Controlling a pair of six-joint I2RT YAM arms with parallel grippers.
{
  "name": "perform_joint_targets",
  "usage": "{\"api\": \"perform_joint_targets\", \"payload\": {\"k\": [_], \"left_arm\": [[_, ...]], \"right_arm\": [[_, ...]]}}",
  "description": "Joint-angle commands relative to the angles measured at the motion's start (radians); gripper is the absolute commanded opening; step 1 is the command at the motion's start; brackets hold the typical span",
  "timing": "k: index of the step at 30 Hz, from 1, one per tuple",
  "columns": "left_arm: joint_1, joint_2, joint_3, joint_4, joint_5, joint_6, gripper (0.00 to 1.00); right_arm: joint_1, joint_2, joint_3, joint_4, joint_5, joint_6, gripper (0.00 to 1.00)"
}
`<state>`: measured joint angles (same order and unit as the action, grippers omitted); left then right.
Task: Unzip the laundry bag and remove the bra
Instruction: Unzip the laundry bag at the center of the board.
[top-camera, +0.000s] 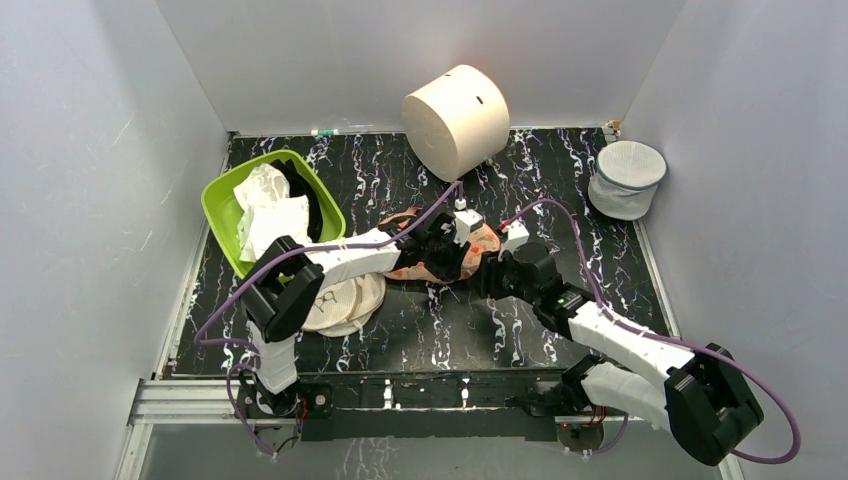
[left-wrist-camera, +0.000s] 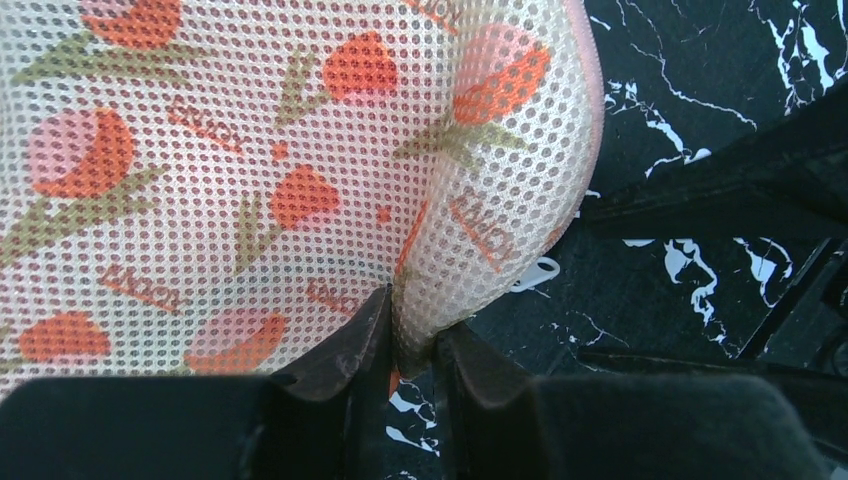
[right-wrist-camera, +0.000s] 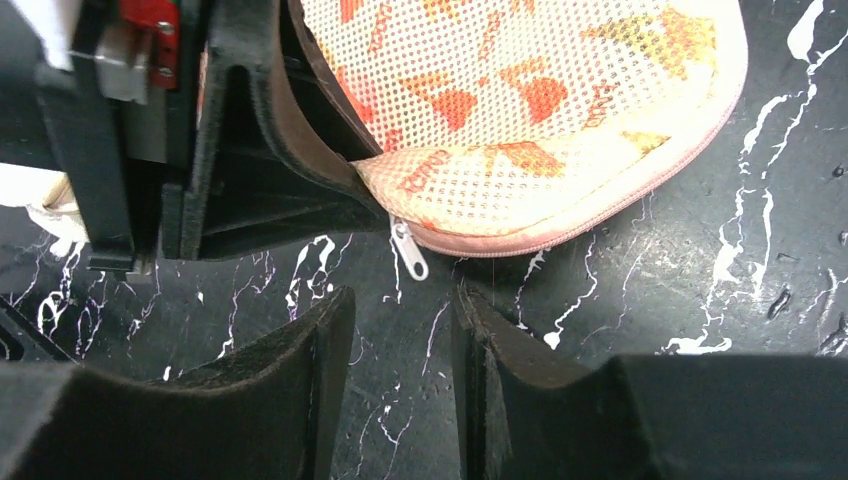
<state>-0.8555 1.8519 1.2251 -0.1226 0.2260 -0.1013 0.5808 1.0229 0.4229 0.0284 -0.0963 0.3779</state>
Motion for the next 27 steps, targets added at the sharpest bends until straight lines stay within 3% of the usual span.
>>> {"api": "perform_joint_targets", "payload": {"k": [1,18,25,27], "left_arm": [[0.009,0.022,0.054,-0.072,0.065,-0.044,0.16],[0.013,0.062,0.070,-0.074,0.137,-0.081,0.15],[0.013,0.069,0.077,-0.089,0.118,-0.065,0.15],[0.013,0.063,0.076,-0.088,0.112,-0.059,0.16]], "right_arm": [[0.006,0.006,0.053,0.058,0.034,-0.059,0.36],[0.007,0.125,0.060,0.188,0.041,-0.049,0.28],[0.005,0.109,0.064,0.140,0.177,-0.030,0.10],[0.006,0.082,0.047,0.124,0.229,-0.017,0.01]]}}
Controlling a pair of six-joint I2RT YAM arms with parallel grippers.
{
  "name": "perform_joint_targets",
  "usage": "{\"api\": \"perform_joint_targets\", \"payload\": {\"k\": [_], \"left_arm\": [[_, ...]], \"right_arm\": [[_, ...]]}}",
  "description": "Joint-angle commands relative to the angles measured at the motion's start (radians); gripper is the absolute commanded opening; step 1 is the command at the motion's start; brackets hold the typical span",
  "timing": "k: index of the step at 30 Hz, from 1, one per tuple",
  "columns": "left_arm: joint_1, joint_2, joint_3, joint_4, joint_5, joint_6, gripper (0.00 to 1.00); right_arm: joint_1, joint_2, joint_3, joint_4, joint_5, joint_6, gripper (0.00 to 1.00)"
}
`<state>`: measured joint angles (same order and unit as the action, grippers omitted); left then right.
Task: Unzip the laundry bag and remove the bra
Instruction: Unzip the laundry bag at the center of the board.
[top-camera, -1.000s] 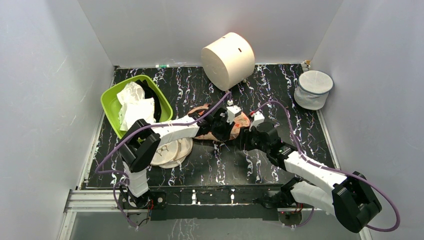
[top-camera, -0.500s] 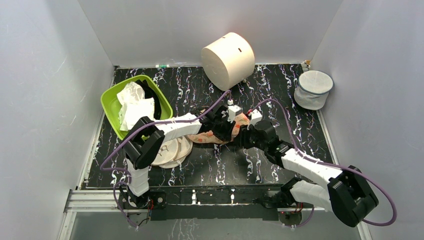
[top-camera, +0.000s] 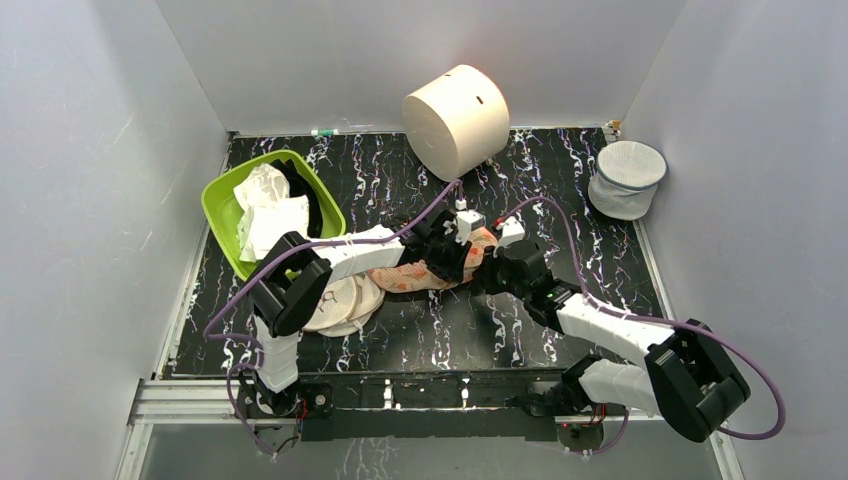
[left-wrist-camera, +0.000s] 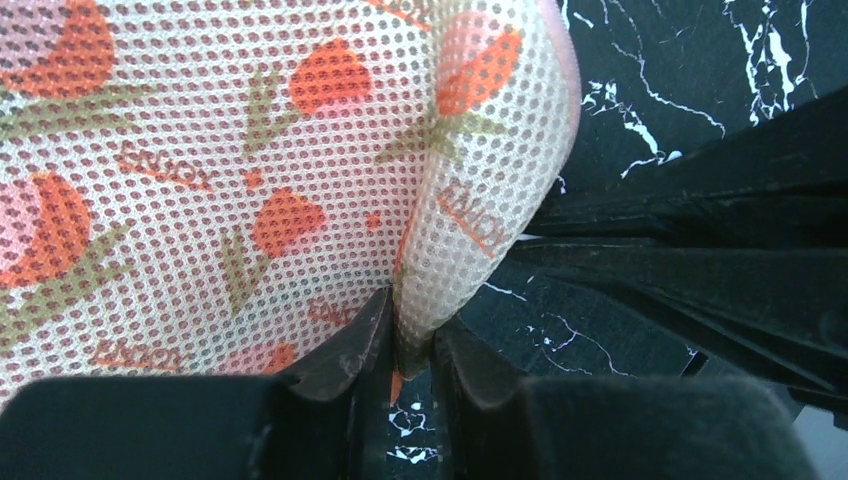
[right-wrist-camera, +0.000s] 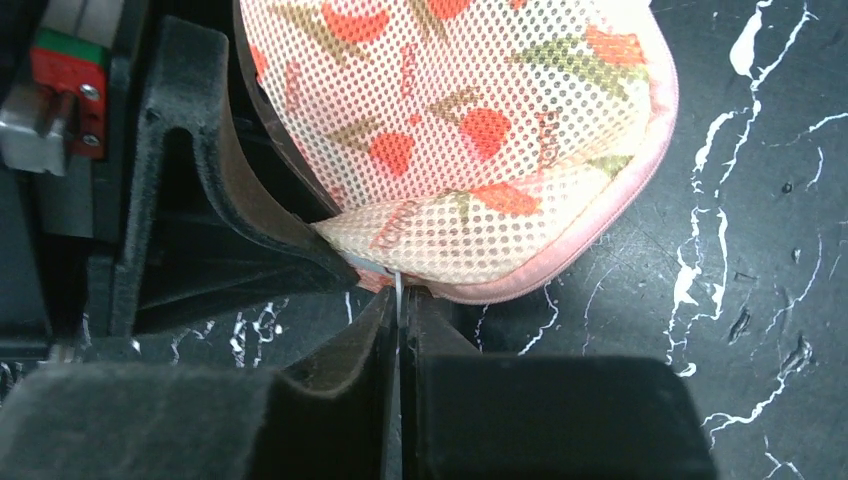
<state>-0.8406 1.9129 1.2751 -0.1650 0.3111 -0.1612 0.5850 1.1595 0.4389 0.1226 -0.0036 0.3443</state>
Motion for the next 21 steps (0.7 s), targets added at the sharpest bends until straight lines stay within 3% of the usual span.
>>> {"api": "perform_joint_targets", "payload": {"k": [1,8,18,21], "left_arm": [[-0.002,-0.001,0.027,-0.046,0.023,0.003,0.16],[-0.003,-0.015,0.045,-0.077,-0.008,0.050,0.22],[-0.042,-0.068,0.026,-0.106,-0.179,0.187,0.18],[-0.060,-0.094,0.008,-0.090,-0.205,0.229,0.22]], "right_arm": [[0.000,-0.068,0.023,0.023,0.157,0.020,0.00],[-0.022,-0.152,-0.012,-0.039,0.288,0.068,0.00],[-0.119,-0.125,0.016,-0.169,0.316,0.168,0.00],[-0.142,-0.128,0.013,-0.176,0.257,0.167,0.00]]}}
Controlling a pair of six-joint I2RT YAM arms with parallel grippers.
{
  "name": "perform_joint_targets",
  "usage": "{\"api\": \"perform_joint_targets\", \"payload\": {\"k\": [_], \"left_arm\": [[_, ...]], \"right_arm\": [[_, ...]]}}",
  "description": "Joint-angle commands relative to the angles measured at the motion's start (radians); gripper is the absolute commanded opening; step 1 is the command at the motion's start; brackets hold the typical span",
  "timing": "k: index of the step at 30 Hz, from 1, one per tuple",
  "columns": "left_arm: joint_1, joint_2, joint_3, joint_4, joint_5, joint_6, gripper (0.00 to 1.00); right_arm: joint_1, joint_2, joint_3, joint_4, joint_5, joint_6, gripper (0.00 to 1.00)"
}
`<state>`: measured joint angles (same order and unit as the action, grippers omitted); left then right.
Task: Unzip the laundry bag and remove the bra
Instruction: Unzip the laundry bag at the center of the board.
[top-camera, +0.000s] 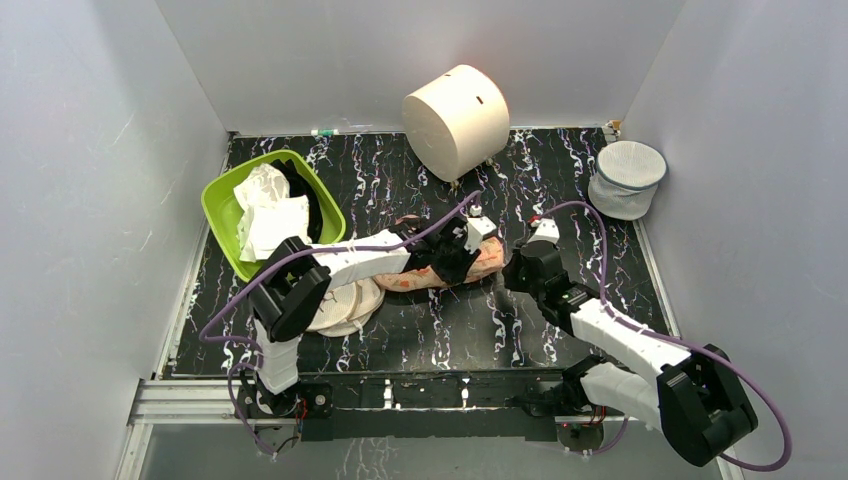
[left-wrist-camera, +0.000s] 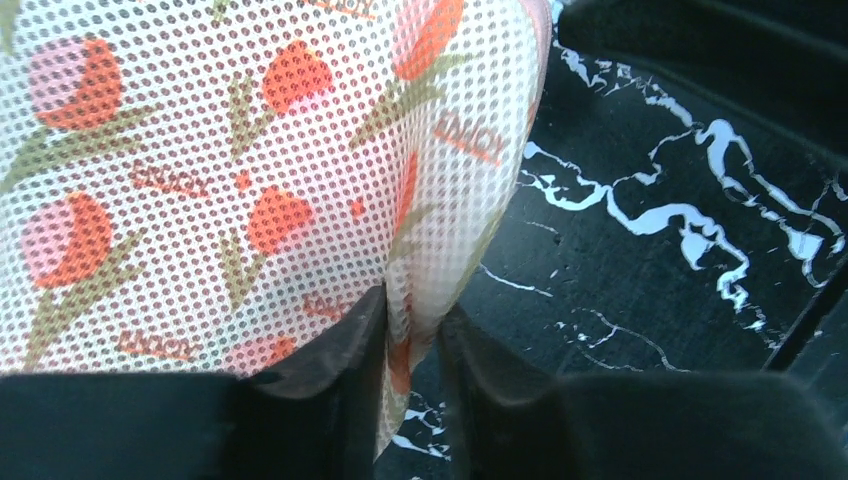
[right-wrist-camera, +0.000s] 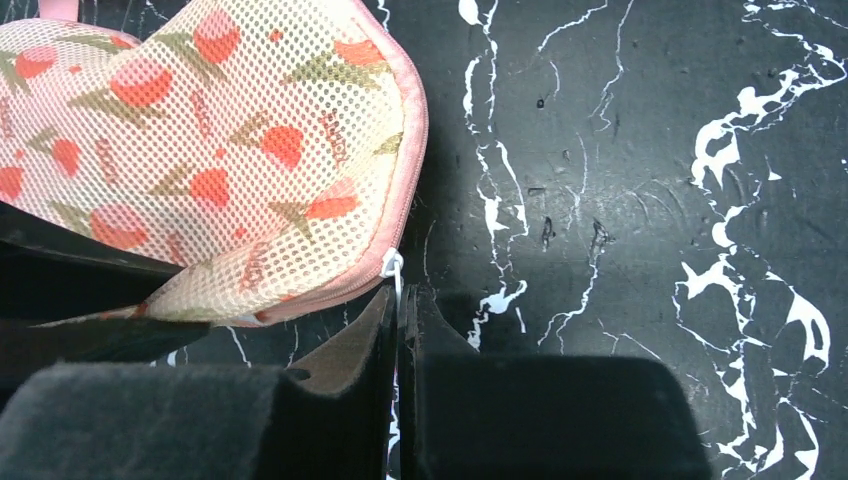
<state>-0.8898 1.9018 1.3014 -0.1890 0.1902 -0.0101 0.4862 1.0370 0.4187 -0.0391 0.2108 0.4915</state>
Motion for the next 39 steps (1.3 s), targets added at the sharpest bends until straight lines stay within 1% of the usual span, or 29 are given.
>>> {"api": "perform_joint_targets", "payload": {"k": [1,4,6,9,11,14,16,21,24,29,33,36,39], "left_arm": [[-0.016,-0.100,-0.029,-0.058,-0.087,0.091,0.29],[-0.037,-0.158,-0.090,0.005,-0.063,0.123,0.52],[-0.055,-0.211,-0.147,0.077,-0.038,0.130,0.63],[-0.081,-0.292,-0.233,0.209,-0.022,0.088,0.72],[-0.089,-0.329,-0.286,0.294,-0.029,0.019,0.74],[-0.103,-0.338,-0.301,0.352,-0.068,-0.090,0.73],[-0.130,-0.326,-0.281,0.357,-0.099,-0.115,0.72],[-0.193,-0.240,-0.187,0.286,-0.194,-0.064,0.72],[-0.202,-0.204,-0.164,0.252,-0.263,-0.051,0.67],[-0.204,-0.162,-0.152,0.251,-0.287,-0.024,0.63],[-0.203,-0.131,-0.144,0.242,-0.310,-0.012,0.55],[-0.204,-0.125,-0.141,0.233,-0.333,-0.003,0.42],[-0.204,-0.127,-0.140,0.220,-0.350,0.020,0.32]], "right_arm": [[-0.045,-0.013,0.023,0.004,-0.002,0.001,0.00],[-0.044,-0.046,-0.023,0.075,-0.160,-0.047,0.00],[-0.046,-0.077,-0.055,0.108,-0.232,-0.058,0.00],[-0.044,-0.107,-0.116,0.172,-0.328,-0.084,0.00],[-0.044,-0.116,-0.117,0.171,-0.365,-0.102,0.00],[-0.044,-0.135,-0.131,0.180,-0.382,-0.106,0.00],[-0.044,-0.154,-0.141,0.187,-0.387,-0.109,0.00],[-0.044,-0.199,-0.162,0.192,-0.411,-0.114,0.00],[-0.044,-0.229,-0.172,0.193,-0.405,-0.110,0.00],[-0.044,-0.244,-0.178,0.191,-0.401,-0.108,0.00],[-0.043,-0.244,-0.179,0.189,-0.408,-0.107,0.00],[-0.044,-0.245,-0.180,0.189,-0.414,-0.106,0.00],[-0.043,-0.244,-0.181,0.189,-0.413,-0.101,0.00]]}}
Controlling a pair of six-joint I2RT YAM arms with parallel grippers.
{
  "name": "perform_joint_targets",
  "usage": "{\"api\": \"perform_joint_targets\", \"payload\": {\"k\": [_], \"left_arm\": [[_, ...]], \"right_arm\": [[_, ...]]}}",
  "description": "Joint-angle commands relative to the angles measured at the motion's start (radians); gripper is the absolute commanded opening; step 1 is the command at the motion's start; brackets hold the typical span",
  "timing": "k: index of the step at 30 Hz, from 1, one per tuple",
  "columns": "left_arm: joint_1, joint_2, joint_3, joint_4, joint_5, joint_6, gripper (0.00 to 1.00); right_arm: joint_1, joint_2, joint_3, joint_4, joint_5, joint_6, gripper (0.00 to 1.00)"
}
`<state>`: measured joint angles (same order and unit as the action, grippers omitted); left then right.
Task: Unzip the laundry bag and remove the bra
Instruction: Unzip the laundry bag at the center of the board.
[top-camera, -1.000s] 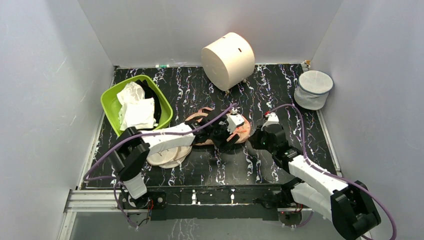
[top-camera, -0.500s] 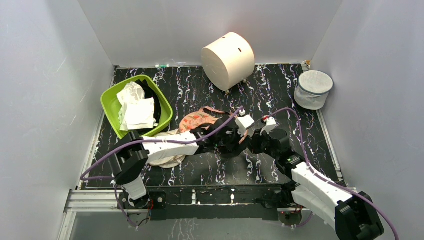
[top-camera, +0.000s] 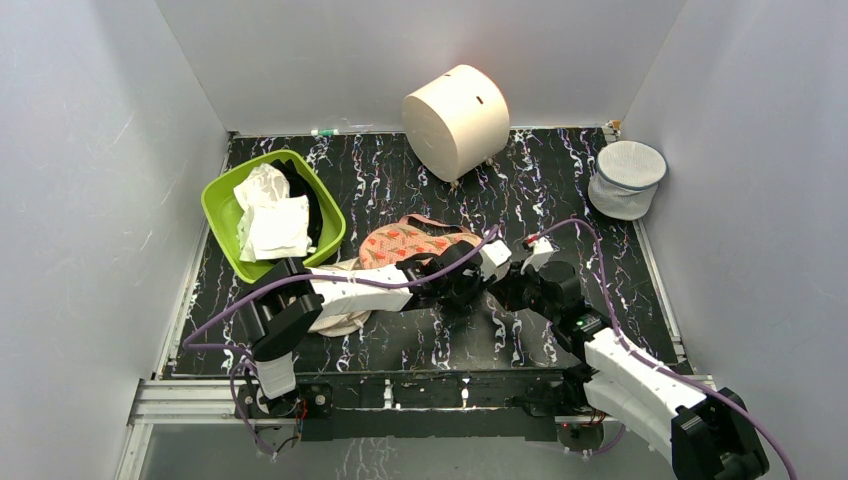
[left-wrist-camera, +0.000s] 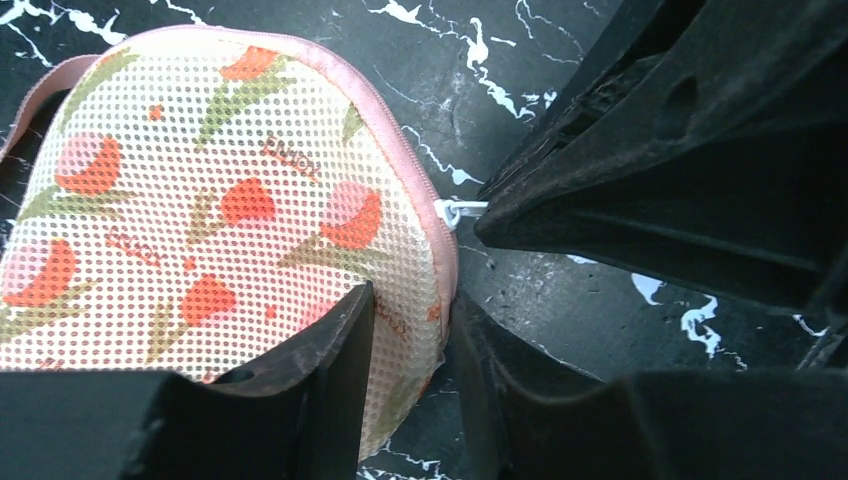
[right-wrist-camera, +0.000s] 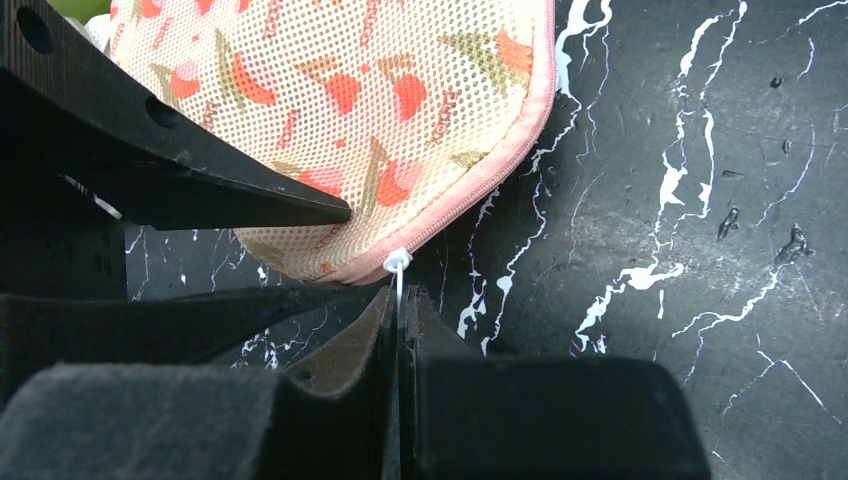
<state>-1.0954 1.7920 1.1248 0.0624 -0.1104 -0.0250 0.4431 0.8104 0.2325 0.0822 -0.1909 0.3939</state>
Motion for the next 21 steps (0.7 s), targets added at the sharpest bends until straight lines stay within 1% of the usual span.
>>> {"api": "perform_joint_targets", "payload": {"k": [1,5,7,9,10,11,12,14,15,16,17,18,21], "left_arm": [[0.002,-0.021,0.036,-0.039,-0.057,0.047,0.29],[0.002,-0.057,0.019,-0.056,-0.066,0.092,0.18],[0.002,-0.091,-0.003,-0.071,-0.051,0.121,0.15],[0.002,-0.166,-0.078,-0.065,-0.031,0.160,0.14],[0.002,-0.189,-0.100,-0.057,-0.016,0.163,0.14],[0.002,-0.208,-0.126,-0.048,0.002,0.168,0.09],[0.002,-0.220,-0.147,-0.042,0.036,0.151,0.03],[0.002,-0.233,-0.162,-0.023,0.051,0.136,0.02],[0.002,-0.246,-0.177,0.000,0.067,0.118,0.02],[0.002,-0.247,-0.181,0.010,0.075,0.106,0.02],[0.002,-0.233,-0.176,0.005,0.090,0.080,0.00],[0.001,-0.223,-0.171,-0.004,0.087,0.064,0.00],[0.002,-0.202,-0.170,-0.010,0.071,0.031,0.00]], "right_arm": [[-0.001,-0.015,0.006,0.067,-0.011,-0.004,0.00],[0.000,-0.010,0.024,0.034,0.015,0.003,0.00],[-0.002,-0.009,0.037,0.008,0.084,0.022,0.00],[-0.003,0.033,0.094,-0.057,0.195,0.039,0.00],[-0.004,0.055,0.102,-0.067,0.224,0.036,0.00],[-0.013,0.089,0.150,-0.068,0.248,0.033,0.00],[-0.039,0.143,0.195,-0.070,0.278,0.027,0.00],[-0.069,0.186,0.221,-0.061,0.276,0.014,0.00],[-0.107,0.238,0.250,-0.039,0.269,-0.003,0.00],[-0.140,0.273,0.269,-0.022,0.247,-0.008,0.00],[-0.217,0.336,0.294,0.009,0.179,-0.007,0.00],[-0.242,0.358,0.309,0.012,0.149,-0.007,0.00],[-0.250,0.371,0.340,-0.017,0.111,-0.023,0.00]]}}
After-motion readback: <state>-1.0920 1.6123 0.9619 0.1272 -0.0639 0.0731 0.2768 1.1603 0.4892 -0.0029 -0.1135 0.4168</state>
